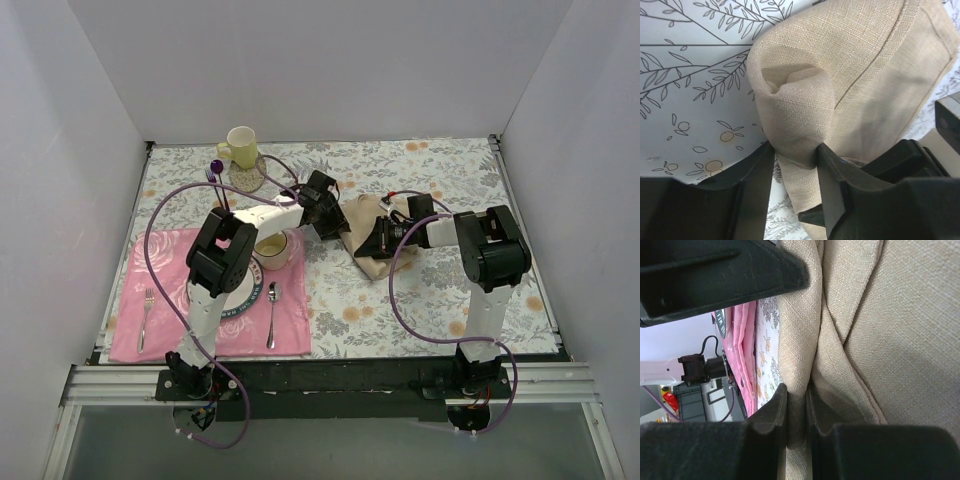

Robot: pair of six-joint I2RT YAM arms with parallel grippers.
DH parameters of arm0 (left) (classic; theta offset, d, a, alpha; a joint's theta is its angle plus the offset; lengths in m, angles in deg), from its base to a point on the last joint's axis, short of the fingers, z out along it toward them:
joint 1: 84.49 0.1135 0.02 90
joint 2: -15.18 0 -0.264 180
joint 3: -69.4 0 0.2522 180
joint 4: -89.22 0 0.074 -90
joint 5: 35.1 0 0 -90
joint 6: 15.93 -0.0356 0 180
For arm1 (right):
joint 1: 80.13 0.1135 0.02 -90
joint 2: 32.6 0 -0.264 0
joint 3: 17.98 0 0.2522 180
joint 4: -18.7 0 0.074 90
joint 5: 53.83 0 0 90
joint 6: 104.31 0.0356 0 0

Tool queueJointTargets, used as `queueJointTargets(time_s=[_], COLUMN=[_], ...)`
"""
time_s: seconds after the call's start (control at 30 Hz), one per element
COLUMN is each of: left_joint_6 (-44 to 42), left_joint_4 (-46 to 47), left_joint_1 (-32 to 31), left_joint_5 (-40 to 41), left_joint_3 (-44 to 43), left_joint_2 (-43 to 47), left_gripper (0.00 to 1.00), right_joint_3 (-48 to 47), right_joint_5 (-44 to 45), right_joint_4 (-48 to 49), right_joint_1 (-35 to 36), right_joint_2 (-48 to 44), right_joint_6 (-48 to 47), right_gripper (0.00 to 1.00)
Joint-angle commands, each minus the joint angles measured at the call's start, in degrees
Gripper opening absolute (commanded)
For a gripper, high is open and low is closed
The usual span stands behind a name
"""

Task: Fold the napkin, place the utensils inside, and roll it up
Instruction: Roll the napkin with the utensil

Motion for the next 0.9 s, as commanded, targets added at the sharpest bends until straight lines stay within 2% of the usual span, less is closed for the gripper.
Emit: queueJointTargets(time_s=[0.0,0.13,0.17,0.2,0.27,0.33,0.43,0.47,0.57,0.63,0.67,0.73,0.8,0.83,0.87], left_joint_6=[-6.1,-8.1,-8.7,-8.8,-9.0,-9.4,-9.5,-9.5,-9.8,-10.2,-10.2,-10.4,-10.6,-11.0,-11.3], left_joint_4=[-5.0,-5.3,-5.3,-5.5,-5.7,-6.2,-7.4,-7.9,-9.6,-10.8,-11.5,-12.0,-12.9,-13.2,-14.0], left_joint_1=[-0.8,-0.9,-0.9,-0.9,-0.9,-0.9,-0.9,-0.9,-0.9,-0.9,-0.9,-0.9,-0.9,-0.9,-0.9], left_joint_5=[12.0,14.1,14.2,14.2,13.9,12.4,10.5,9.1,7.5,4.9,3.7,2.9,1.6,1.2,1.0], left_joint_3=[-1.3,-2.0,-2.2,-2.2,-2.5,-3.4,-4.4,-4.7,-6.3,-8.0,-8.4,-9.4,-10.1,-10.9,-11.2], left_joint_2=[-4.9,-5.3,-5.3,-5.3,-5.4,-5.8,-6.3,-6.4,-7.0,-7.7,-7.9,-8.1,-8.3,-8.4,-8.4], left_gripper=[0.35,0.27,0.18,0.13,0.08,0.04,0.01,0.00,0.00,0.00,0.00,0.00,0.00,0.00,0.00], right_joint_3=[-0.6,-2.3,-3.1,-3.9,-6.2,-7.8,-11.5,-13.1,-14.9,-14.7,-14.4,-13.3,-11.0,-10.2,-9.4], right_joint_5=[-3.2,-2.3,-0.8,0.1,2.4,4.2,11.5,16.3,27.4,34.8,41.9,50.7,55.0,61.7,64.7], right_joint_4=[0.0,-4.9,-6.8,-10.9,-14.8,-19.5,-27.3,-28.7,-32.9,-33.8,-33.7,-33.3,-31.9,-31.2,-30.5], right_joint_1=[0.5,0.5,0.5,0.5,0.5,0.6,1.9,2.4,5.4,8.8,10.2,13.7,17.0,18.3,21.4], right_joint_2=[1.5,1.4,1.3,1.3,0.8,-0.4,-3.1,-3.9,-8.3,-12.8,-14.2,-17.7,-20.9,-21.8,-22.6], right_joint_6=[1.0,-3.6,-5.3,-6.8,-10.9,-13.3,-18.8,-21.0,-23.6,-25.5,-26.2,-27.0,-27.0,-28.6,-29.4], right_gripper=[0.01,0.01,0.01,0.01,0.01,0.06,0.18,0.25,0.35,0.39,0.43,0.46,0.48,0.50,0.51])
